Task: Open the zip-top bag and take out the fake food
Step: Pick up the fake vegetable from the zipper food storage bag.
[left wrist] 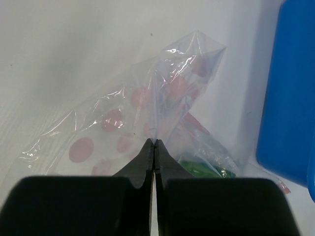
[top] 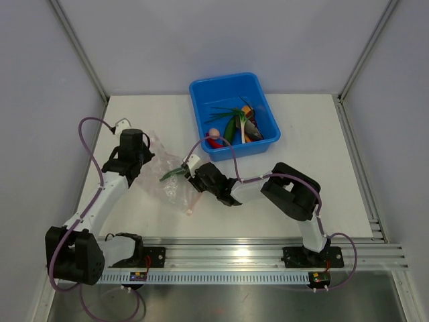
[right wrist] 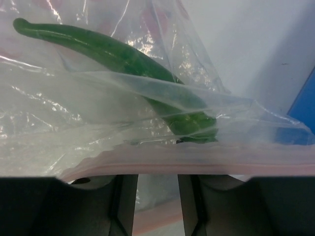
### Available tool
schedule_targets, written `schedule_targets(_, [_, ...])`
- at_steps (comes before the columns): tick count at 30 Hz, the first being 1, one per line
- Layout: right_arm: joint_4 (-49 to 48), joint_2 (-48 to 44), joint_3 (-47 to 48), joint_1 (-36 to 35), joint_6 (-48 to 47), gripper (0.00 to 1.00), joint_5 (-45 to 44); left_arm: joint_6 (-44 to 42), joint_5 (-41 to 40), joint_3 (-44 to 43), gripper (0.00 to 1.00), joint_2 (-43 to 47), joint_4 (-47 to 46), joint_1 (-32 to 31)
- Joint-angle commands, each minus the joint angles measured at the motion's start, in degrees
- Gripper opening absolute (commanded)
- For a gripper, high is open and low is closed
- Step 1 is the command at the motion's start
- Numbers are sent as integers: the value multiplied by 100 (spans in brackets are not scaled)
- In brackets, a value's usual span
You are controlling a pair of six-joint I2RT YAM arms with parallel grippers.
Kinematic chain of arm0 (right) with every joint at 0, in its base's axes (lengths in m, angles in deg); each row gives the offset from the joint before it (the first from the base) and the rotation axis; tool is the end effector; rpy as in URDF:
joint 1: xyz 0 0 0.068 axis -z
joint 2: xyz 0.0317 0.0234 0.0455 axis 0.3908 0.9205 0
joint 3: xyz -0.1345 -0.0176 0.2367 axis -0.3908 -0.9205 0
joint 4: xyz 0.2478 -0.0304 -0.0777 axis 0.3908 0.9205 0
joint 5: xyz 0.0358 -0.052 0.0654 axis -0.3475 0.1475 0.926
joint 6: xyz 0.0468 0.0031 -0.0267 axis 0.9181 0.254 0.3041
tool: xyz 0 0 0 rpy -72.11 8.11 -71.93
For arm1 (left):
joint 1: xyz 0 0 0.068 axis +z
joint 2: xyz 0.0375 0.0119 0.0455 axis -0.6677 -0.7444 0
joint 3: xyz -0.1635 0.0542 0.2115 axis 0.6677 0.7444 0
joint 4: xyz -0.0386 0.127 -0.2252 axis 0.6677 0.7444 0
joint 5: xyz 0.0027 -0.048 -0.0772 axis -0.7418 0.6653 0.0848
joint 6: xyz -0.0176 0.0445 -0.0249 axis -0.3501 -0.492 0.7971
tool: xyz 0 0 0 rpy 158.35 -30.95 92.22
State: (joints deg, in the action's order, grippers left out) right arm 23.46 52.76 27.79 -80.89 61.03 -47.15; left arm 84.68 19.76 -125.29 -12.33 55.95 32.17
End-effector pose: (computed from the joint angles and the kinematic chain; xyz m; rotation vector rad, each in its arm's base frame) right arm 0.2289 0.3525 0.1298 -0.9895 1.7842 0.3715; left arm 0.2460 -0.0316 0.2708 -0.6256 2.1083 -0.0967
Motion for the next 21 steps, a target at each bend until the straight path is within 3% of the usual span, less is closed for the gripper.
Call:
schedule_targets(1, [-261,-133,191,-47,2,43,123,-95,-162,-189,0,-235,-104,-30])
schedule_targets(8, [-235,-203,182,-47,203,48,185,-192,-83,-329,0,-929,-166,-30])
schedule_targets(13, [-208,-361,121,-100,117,73,149,-227,-197,-461,5,-1342,-96,-30])
schedule_targets(21, [-235,-379,68,-363,-850,81,149,-297,-338,-541,14,-1589,-104,-30])
